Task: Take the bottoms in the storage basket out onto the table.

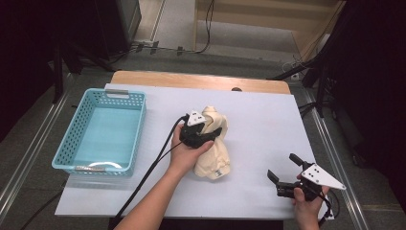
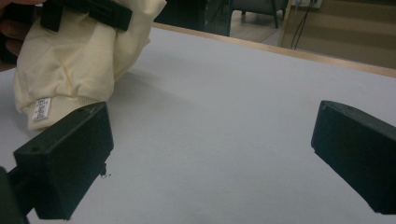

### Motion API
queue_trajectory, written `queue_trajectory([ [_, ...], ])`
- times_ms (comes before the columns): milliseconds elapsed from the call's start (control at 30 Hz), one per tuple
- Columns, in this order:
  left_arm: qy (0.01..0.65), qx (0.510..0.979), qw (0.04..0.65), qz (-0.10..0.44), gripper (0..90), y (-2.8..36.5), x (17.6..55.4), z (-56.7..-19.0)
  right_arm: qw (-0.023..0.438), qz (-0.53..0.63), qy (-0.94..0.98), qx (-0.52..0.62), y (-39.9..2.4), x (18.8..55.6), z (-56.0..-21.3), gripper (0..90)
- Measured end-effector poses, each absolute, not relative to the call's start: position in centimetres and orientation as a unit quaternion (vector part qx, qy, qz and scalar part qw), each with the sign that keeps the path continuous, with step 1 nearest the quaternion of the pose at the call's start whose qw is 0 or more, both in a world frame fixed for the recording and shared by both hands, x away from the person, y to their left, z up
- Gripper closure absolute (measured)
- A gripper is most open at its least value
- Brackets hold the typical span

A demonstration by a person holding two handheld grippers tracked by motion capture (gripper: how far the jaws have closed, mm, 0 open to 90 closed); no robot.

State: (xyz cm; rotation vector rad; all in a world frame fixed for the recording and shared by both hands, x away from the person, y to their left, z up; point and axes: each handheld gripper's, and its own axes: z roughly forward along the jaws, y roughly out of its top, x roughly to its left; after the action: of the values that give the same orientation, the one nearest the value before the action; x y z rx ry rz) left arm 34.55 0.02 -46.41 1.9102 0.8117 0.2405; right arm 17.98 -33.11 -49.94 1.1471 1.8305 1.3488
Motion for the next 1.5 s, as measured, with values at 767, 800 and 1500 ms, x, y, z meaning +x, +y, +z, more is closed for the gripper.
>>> queue_trajectory([
  [767,0.336,0.788,0.511,0.069,17.2,0.0,34.5,-46.2,0.294,0.506,0.689,0.427,-33.0,18.0,-50.0,0.0],
  [800,0.332,0.788,0.514,0.068,15.4,0.0,34.5,-46.0,0.294,0.507,0.689,0.427,-33.0,18.0,-50.0,0.0],
  [1500,0.305,0.779,0.542,0.082,0.0,2.3,33.4,-43.2,0.296,0.506,0.689,0.426,-32.9,18.0,-49.9,0.0],
])
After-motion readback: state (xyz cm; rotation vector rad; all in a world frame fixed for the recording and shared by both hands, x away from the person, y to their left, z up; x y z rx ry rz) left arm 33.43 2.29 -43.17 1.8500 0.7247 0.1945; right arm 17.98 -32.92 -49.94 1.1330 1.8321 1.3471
